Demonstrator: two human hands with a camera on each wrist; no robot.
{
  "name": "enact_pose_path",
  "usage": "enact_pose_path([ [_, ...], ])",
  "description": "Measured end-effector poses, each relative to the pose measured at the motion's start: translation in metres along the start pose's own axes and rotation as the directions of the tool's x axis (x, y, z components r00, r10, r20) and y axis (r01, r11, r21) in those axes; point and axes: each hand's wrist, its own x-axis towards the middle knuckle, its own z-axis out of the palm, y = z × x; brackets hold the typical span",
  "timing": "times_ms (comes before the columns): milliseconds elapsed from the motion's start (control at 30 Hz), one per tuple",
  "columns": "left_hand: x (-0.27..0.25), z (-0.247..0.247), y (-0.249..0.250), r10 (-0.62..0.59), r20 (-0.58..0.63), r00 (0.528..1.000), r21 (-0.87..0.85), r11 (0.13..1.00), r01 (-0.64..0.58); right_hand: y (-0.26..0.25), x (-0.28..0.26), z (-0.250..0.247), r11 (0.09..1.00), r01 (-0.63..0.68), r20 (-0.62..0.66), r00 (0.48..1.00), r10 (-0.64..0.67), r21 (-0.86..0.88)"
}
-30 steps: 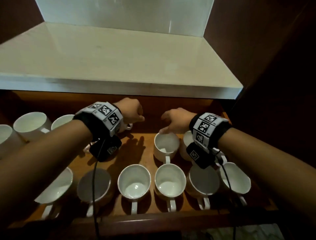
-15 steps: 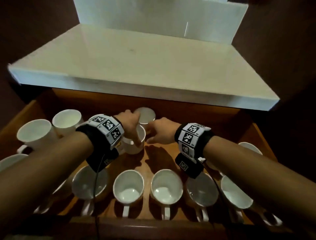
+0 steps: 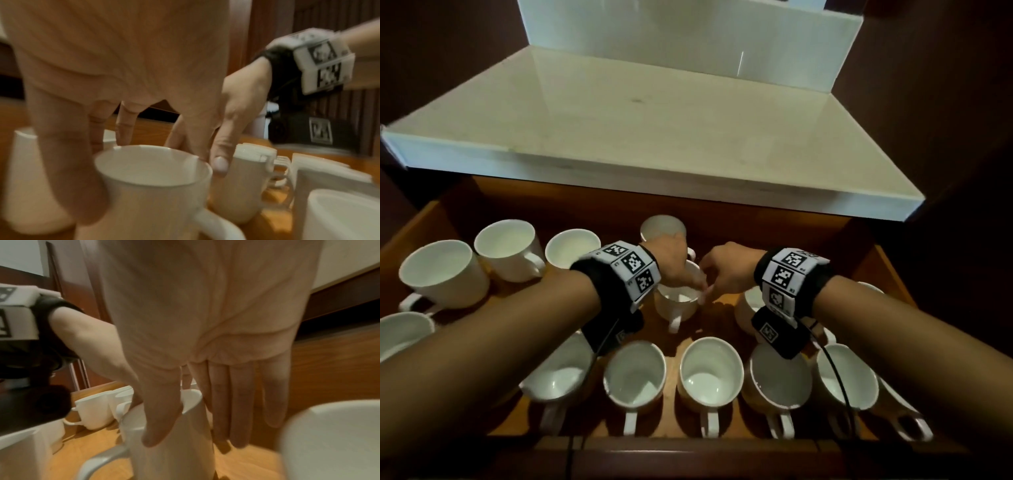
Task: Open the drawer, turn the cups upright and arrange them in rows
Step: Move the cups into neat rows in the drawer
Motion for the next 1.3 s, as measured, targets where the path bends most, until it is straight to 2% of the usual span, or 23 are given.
enact_pose_path([
  [233,-0.001,-0.002,0.008,0.071,0.06,0.996,-0.028,0.997,-0.07,0.027,-0.019,0.007,0.995,0.013,-0.07,0.998,-0.005,0.104],
  [500,-0.003,0.01,0.009,0.072,0.031,0.997,-0.195,0.979,-0.065,0.032,-0.032,0.012,0.99,-0.015,-0.039,0.999,0.021,0.14],
  [833,0.002,0.013,0.01,0.069,0.012,0.998,-0.19,0.98,-0.065,0.031,-0.039,0.015,0.983,-0.021,-0.053,0.998,0.031,0.184],
  [1167,0.001,0.012,0.011,0.11,-0.012,0.994,-0.073,0.991,-0.11,0.027,-0.04,0.012,0.992,-0.015,-0.041,0.999,0.021,0.124],
  [1300,0.001,0.013,0.01,0.103,-0.009,0.995,-0.088,0.991,-0.103,0.026,-0.039,0.009,0.994,-0.027,-0.026,0.999,0.03,0.104],
])
